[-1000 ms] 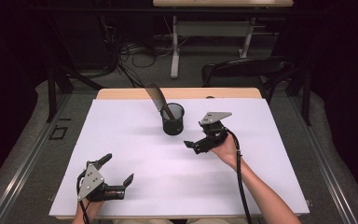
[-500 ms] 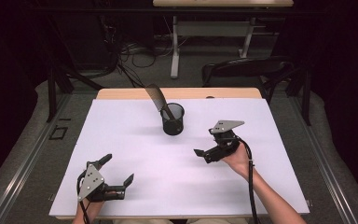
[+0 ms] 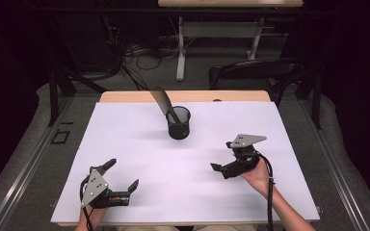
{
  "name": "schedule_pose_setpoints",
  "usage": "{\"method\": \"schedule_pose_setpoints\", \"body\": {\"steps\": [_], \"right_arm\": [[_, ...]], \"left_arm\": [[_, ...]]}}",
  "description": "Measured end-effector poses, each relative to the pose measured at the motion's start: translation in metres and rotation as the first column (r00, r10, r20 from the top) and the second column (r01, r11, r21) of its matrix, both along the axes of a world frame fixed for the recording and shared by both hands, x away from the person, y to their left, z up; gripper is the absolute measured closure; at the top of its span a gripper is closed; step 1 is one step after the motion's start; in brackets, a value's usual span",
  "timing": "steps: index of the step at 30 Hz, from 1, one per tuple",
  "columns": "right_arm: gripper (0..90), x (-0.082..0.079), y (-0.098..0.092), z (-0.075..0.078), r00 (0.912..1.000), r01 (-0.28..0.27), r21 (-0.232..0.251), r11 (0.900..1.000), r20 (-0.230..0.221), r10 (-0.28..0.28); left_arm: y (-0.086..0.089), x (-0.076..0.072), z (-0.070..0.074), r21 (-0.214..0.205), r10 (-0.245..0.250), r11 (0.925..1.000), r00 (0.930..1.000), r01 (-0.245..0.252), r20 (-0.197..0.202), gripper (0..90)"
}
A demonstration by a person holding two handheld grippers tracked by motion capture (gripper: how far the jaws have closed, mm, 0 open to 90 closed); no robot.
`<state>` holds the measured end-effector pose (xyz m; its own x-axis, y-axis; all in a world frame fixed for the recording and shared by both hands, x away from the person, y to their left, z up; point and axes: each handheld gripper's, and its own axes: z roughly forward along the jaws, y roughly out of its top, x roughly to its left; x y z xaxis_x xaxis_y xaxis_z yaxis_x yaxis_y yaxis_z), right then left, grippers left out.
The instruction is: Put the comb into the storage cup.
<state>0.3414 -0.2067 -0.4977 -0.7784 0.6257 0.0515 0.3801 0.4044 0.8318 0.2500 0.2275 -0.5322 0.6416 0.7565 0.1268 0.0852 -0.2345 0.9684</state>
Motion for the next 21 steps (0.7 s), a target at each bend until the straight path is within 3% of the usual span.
{"method": "schedule_pose_setpoints", "body": {"steps": [21], "right_arm": [[0.0, -0.031, -0.026, -0.005, 0.9988, 0.047, -0.035, 0.9983, 0.013, -0.046]], "left_arm": [[0.001, 0.0, 0.0, 0.003, 0.003, 1.0, 1.0, -0.003, 0.001, 0.6]]}}
